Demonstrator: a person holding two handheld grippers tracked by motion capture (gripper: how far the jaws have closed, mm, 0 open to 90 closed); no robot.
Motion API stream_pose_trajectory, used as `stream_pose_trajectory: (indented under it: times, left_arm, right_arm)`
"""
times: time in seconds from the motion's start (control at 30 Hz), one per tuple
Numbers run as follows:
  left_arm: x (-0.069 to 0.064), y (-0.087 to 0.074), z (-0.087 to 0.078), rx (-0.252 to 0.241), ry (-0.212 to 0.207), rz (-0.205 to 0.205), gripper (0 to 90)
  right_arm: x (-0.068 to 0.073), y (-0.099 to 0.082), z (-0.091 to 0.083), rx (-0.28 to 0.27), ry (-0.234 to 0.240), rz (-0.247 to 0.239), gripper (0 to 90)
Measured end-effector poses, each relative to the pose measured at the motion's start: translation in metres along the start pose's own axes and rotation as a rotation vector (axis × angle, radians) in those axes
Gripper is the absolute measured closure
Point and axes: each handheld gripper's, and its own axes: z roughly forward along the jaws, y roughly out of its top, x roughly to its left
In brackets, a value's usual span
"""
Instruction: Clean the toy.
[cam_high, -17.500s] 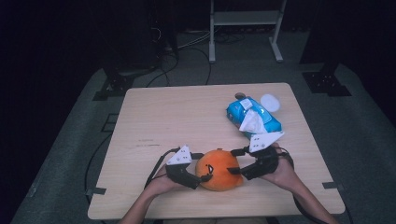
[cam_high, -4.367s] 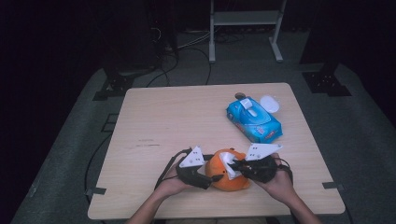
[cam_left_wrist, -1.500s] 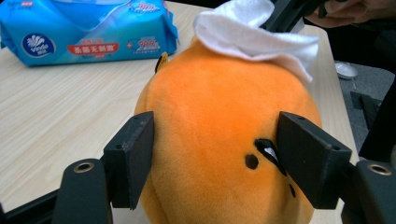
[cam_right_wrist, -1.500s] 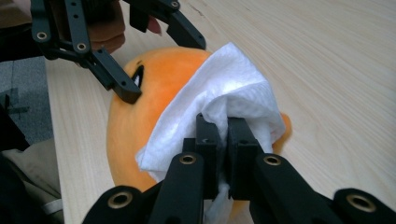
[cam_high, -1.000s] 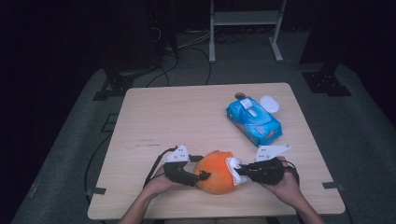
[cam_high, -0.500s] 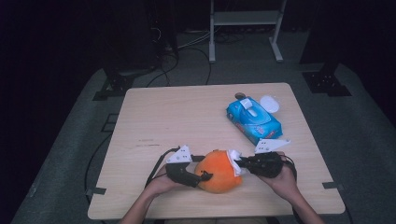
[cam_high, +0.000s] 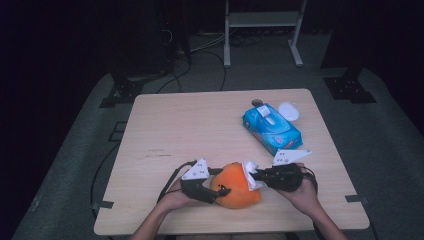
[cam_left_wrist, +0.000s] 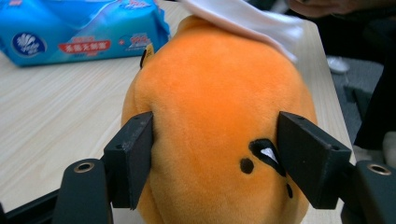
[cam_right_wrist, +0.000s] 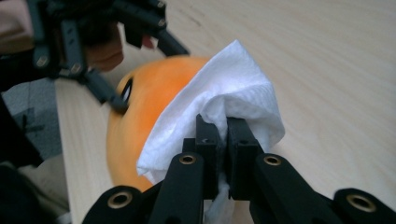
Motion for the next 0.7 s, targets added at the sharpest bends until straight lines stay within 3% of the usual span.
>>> stream_pose_trajectory:
  times: [0.13,0.23,0.27,0.33,0.47,0.53,0.6,0.7]
  left_arm:
    - [-0.002,0.001,0.001,-0.004,0.001,0.001,29.5]
    - [0.000,0.001,0.000,-0.016,-0.019,-0.030,22.3]
    - [0.004,0.003,-0.001,-0.024,-0.021,-0.066,18.7]
    - [0.006,0.001,-0.001,-0.016,-0.017,-0.095,17.5]
    - [0.001,0.003,0.002,0.001,-0.005,-0.068,24.6]
    - [-0.003,0.006,0.004,0.011,0.002,-0.041,24.8]
    - [-0.006,0.007,0.005,0.015,0.002,-0.023,25.6]
    - [-0.004,0.006,0.003,0.022,0.005,-0.022,27.0]
  right_arm:
    - [-0.005,-0.001,0.000,0.005,-0.012,0.013,84.5]
    - [-0.005,-0.003,0.000,0.015,-0.010,0.016,84.3]
    - [-0.002,-0.006,0.001,0.032,-0.025,-0.007,84.3]
    - [0.000,-0.009,0.002,0.050,-0.044,-0.026,84.3]
    - [0.001,-0.007,0.001,0.041,-0.046,-0.026,84.4]
    - [0.007,-0.002,0.004,0.032,-0.045,-0.045,84.4]
    - [0.014,0.003,0.007,0.016,-0.015,-0.061,84.3]
    - [0.021,0.008,0.010,0.026,-0.020,-0.099,84.2]
